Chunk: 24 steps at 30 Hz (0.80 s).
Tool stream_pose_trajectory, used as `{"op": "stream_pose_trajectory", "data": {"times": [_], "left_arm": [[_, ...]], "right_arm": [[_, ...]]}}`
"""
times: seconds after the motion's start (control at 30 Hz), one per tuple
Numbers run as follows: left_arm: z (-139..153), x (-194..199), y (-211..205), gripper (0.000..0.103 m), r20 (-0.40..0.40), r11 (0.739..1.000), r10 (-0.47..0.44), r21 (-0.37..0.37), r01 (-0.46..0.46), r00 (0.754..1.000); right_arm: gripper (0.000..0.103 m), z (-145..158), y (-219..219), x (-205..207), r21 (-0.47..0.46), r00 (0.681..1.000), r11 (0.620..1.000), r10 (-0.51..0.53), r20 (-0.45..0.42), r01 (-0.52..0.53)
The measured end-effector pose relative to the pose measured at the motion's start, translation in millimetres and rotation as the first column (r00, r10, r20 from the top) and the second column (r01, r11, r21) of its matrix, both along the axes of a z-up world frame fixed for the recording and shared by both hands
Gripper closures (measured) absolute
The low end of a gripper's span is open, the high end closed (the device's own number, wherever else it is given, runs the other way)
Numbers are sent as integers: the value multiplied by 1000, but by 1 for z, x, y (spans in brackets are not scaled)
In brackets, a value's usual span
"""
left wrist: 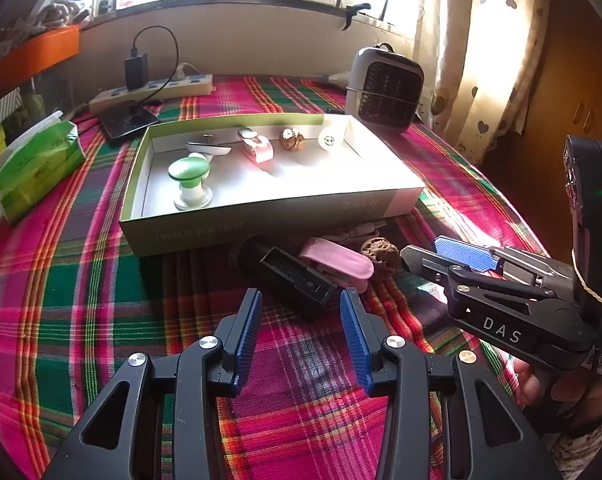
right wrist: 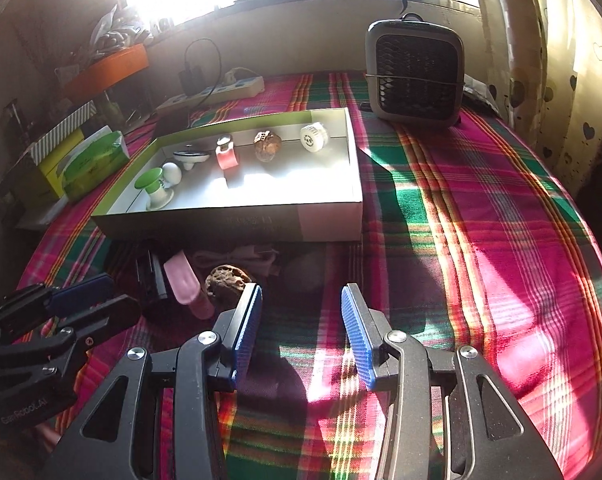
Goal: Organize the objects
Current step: 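Withdraw both grippers from the box toward the remaining objects beside it, then grasp the black rectangular device with the left gripper while the right gripper grasps a walnut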
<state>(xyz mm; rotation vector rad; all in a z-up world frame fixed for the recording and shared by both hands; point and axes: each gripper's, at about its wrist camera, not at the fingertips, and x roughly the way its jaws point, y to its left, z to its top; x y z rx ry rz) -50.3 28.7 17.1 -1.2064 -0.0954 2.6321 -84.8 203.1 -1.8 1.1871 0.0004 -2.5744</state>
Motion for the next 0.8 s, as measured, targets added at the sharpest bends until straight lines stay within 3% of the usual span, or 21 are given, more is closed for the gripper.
{"op": "stream_pose_trajectory", "data": {"times": [0.27,0.8], "left_arm": [[-11,-6,5,64,35,999,20,-40,-18,999],[-12,-3,-26,64,39,997,73,-18,-73,997]], "right_arm": [[60,0,3,0,-14,1000,1000,3,4,-3],[60,-3,0,0,-21,1000,1000,18,22,-18]]}}
